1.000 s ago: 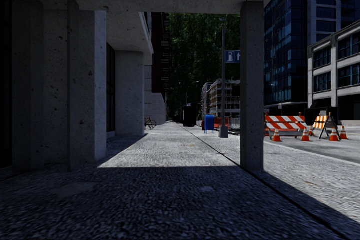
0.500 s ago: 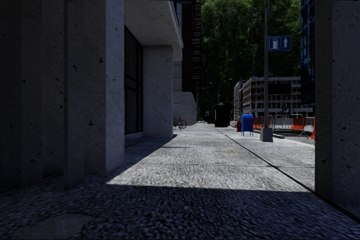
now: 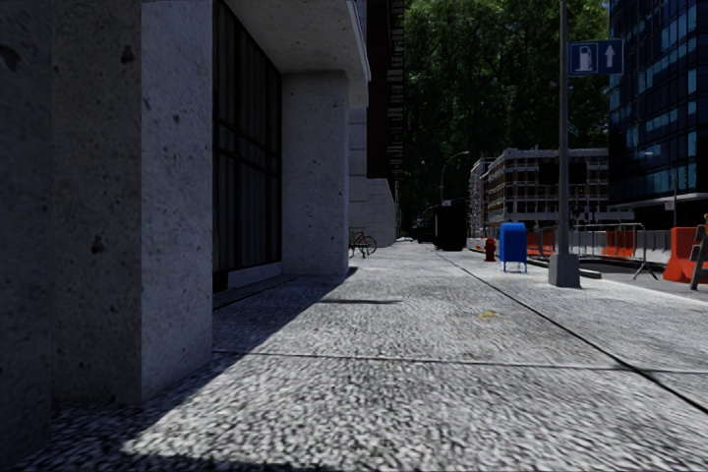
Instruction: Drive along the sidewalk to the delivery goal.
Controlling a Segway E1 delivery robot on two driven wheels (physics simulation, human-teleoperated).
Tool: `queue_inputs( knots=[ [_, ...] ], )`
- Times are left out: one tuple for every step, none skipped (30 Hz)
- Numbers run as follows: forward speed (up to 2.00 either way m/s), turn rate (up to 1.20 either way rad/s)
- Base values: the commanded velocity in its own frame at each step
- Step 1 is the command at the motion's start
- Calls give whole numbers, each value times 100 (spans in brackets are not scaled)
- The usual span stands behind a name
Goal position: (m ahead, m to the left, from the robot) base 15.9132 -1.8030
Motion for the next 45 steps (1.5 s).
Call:
queue_inputs(
  knots=[
    [200, -28],
    [200, -29],
    [200, -30],
    [200, -30],
    [200, -30],
    [200, -30],
    [200, -30],
    [200, -30],
    [200, -30],
    [200, -30],
    [200, -30],
    [200, -30],
    [200, -30],
    [200, -30],
    [200, -30],
    [200, -30],
    [200, -30],
    [200, -12],
    [200, 0],
    [200, 0],
    [200, 0],
    [200, 0],
    [200, 0],
    [200, 0],
    [200, 0],
    [200, 0],
    [200, 0],
    [200, 0],
    [200, 0],
    [200, 0],
    [200, 0],
    [200, 0],
    [200, 0],
    [200, 0],
    [200, 0],
    [200, 0],
    [200, 0],
    [200, 0],
    [200, 0],
    [200, 0],
    [200, 0],
    [200, 0],
    [200, 0],
    [200, 0],
    [200, 0]
  ],
)
